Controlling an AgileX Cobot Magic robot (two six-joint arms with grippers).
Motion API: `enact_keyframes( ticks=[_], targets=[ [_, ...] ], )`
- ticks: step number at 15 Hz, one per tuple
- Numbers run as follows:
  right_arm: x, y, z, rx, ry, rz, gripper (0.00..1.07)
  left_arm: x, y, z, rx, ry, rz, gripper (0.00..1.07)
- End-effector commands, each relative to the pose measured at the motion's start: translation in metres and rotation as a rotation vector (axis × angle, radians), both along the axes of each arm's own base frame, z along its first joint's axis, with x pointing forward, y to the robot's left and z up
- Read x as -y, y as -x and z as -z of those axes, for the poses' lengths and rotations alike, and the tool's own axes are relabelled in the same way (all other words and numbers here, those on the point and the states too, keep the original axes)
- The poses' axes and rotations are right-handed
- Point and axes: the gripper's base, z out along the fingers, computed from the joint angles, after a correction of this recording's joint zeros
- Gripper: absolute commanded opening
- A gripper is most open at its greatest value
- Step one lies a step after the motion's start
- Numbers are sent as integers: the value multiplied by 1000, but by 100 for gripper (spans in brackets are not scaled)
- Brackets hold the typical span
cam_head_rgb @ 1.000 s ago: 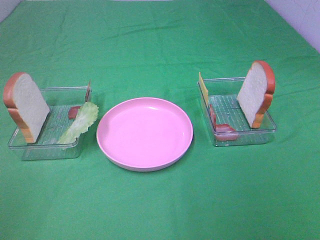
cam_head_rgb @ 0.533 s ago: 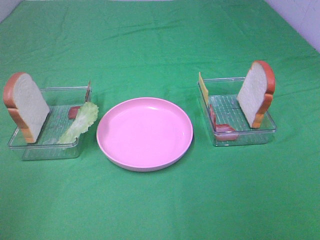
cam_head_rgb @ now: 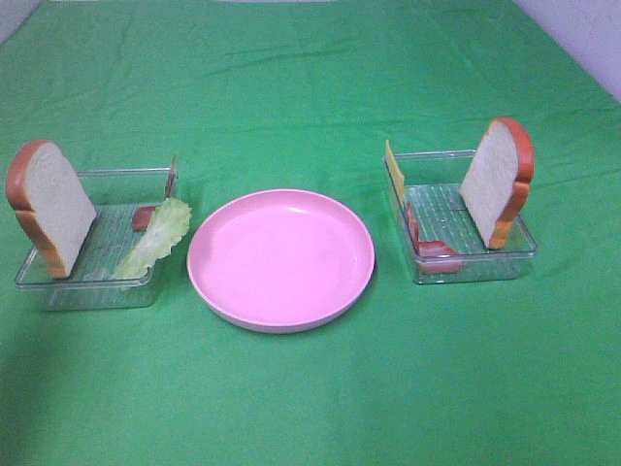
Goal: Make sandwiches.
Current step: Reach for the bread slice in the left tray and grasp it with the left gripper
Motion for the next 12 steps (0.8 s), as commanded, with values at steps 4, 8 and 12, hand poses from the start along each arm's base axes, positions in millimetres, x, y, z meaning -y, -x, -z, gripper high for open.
enact_keyframes(
  ticks=[4,8,12],
  targets=[
    [0,1,0,20,11,0,77,3,-94,41,-137,6,-12,78],
    [0,1,0,20,11,0,77,18,-155,80,-183,18,16,78],
    [0,1,0,20,11,0,77,36,-177,116,-240,37,-3,78]
  ],
)
